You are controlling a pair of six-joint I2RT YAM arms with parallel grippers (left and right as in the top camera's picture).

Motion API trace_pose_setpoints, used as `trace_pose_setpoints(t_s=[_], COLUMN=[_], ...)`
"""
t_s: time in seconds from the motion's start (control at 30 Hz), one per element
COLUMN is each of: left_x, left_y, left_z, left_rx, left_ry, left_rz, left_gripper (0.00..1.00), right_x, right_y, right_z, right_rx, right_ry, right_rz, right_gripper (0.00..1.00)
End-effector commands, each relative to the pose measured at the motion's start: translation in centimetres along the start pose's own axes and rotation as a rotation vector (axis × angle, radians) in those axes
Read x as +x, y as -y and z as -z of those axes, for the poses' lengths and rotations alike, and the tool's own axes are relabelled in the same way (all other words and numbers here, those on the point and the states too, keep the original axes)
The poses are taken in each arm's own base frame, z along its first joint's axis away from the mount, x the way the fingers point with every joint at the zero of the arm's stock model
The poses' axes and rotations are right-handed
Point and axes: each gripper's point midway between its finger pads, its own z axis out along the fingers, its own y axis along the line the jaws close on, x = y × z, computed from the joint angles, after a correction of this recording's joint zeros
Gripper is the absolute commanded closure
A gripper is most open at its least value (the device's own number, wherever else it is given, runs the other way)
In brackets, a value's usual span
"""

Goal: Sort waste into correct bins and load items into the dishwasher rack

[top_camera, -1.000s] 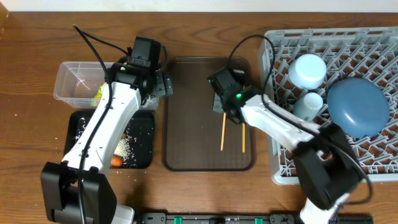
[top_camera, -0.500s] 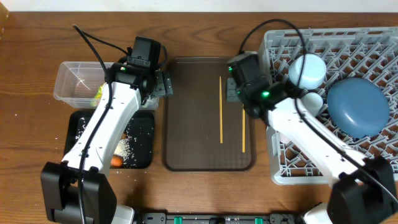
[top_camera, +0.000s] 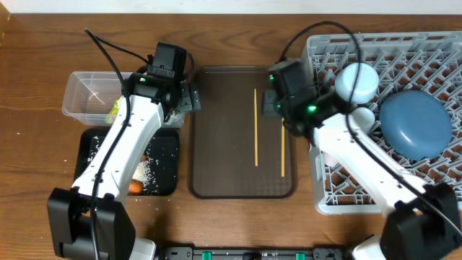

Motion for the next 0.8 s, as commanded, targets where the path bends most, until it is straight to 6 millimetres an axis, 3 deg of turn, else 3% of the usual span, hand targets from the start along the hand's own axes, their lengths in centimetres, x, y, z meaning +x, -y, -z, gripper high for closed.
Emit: trace_pose_setpoints(t_s=[0.0,0.07,0.23,0.43,0.77], left_x=[0.3,0.3,0.3,0.3,0.3], left_y=[-0.4,-0.4,-0.4,-0.4,-0.4], left_z=[-0.5,-0.5,-0.5,-0.5,-0.5], left_rx=[-0.023,-0.023,-0.023,-0.023,-0.023], left_ry=[-0.013,-0.013,-0.013,-0.013,-0.013], left_rz=[-0.015,-0.014,-0.014,-0.014,-0.014], left_gripper=[0.02,0.02,0.02,0.02,0.02], right_x=[2.1,3.2,5.7,7.1,7.8], right_y=[-1.9,-2.9,-4.0,-2.7,-2.2], right_z=[-2.5,-3.9,-7.4,-9.2,-9.2], right_rx=[-0.017,-0.021,0.034,0.15,0.174], right_ry=[-0.05,-0.065,-0.065,-0.05,-0.069], right_rz=[-0.006,0.017,0.082,0.127,0.036], right_gripper=[0.86,0.74,0.61,0.6,0.64])
